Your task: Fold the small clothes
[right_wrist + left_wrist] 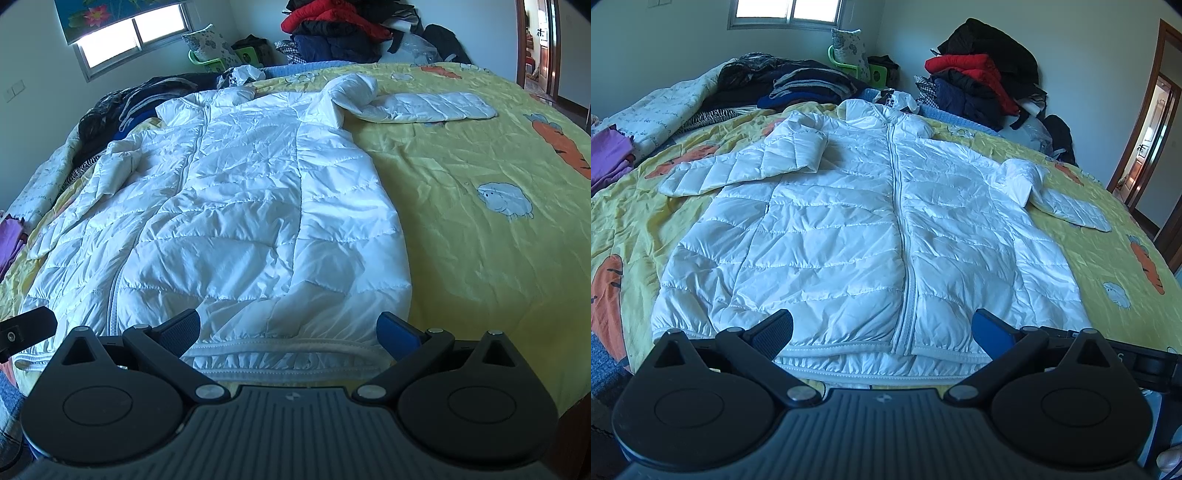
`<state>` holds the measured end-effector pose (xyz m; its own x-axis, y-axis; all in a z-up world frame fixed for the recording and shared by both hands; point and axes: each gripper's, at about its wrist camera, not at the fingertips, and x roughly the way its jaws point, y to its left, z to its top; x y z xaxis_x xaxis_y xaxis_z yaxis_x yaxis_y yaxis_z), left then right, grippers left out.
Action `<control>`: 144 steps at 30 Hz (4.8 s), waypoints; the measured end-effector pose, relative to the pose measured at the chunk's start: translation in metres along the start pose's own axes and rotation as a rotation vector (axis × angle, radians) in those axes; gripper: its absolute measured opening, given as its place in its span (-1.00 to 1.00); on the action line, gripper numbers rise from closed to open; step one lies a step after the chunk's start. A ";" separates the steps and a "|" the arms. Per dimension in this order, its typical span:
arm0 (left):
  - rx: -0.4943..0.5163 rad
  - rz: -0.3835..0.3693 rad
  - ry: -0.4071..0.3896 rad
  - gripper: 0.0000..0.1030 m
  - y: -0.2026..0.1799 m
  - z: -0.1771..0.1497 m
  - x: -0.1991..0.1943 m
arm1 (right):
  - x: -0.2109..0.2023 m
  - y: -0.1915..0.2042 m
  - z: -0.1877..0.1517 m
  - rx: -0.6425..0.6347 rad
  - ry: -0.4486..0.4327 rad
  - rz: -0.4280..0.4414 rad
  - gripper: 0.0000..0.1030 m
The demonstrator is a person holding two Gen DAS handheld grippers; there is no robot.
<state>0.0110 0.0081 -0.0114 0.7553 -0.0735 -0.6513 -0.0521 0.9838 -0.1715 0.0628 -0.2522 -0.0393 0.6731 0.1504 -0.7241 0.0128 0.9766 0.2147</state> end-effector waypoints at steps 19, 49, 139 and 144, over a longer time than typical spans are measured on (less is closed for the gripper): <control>0.002 -0.012 0.024 1.00 0.005 0.000 0.010 | 0.007 -0.001 -0.001 0.008 0.025 0.007 1.00; -0.123 -0.029 -0.058 1.00 0.054 0.126 0.225 | 0.242 -0.021 0.319 0.255 0.044 0.534 0.98; -0.296 -0.091 0.095 -0.34 0.021 0.201 0.341 | 0.298 -0.037 0.243 0.198 -0.229 0.495 0.84; -0.172 -0.087 -0.008 0.89 0.014 0.193 0.289 | 0.298 -0.036 0.242 0.196 -0.226 0.492 0.84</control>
<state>0.3550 0.0317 -0.0590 0.7672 -0.1552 -0.6223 -0.0968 0.9312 -0.3515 0.4420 -0.2802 -0.1039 0.7758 0.5221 -0.3545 -0.2195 0.7499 0.6241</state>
